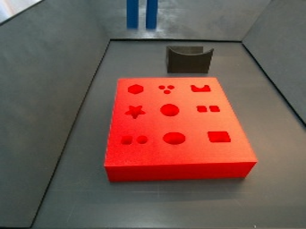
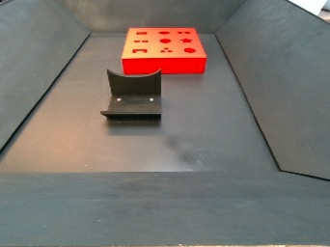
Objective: Pick up the square-circle object. Move up. Place the square-circle object on the fixture. Regrasp the square-circle object. Rotate the square-circle object. Move to above the board. Insert the square-circle object.
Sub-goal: Insert the square-circle object.
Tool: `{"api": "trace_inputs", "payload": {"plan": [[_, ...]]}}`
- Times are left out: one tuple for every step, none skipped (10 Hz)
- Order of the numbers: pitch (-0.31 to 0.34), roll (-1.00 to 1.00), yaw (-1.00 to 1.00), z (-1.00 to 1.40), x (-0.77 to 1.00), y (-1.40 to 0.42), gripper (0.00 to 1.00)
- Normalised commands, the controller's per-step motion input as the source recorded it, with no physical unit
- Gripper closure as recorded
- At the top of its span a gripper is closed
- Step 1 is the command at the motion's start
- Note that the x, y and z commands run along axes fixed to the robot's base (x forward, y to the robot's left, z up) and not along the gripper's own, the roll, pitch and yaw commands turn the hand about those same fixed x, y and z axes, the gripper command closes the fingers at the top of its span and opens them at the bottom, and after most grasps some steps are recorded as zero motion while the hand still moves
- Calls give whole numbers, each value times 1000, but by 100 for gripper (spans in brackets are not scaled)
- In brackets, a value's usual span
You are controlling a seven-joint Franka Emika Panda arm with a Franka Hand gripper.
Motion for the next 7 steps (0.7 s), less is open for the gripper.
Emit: {"api": "trace_inputs", "payload": {"plan": [[-29,19,203,-666,0,-103,100],[-17,29,206,-631,17,-49,100],[-26,97,197,-629,0,-66,100],[-37,164,206,-634,0,-180,100],[-77,260,237,-566,0,-703,100],[-116,244,231,-509,0,-746,100],[-123,316,140,-506,0,-771,100]]}}
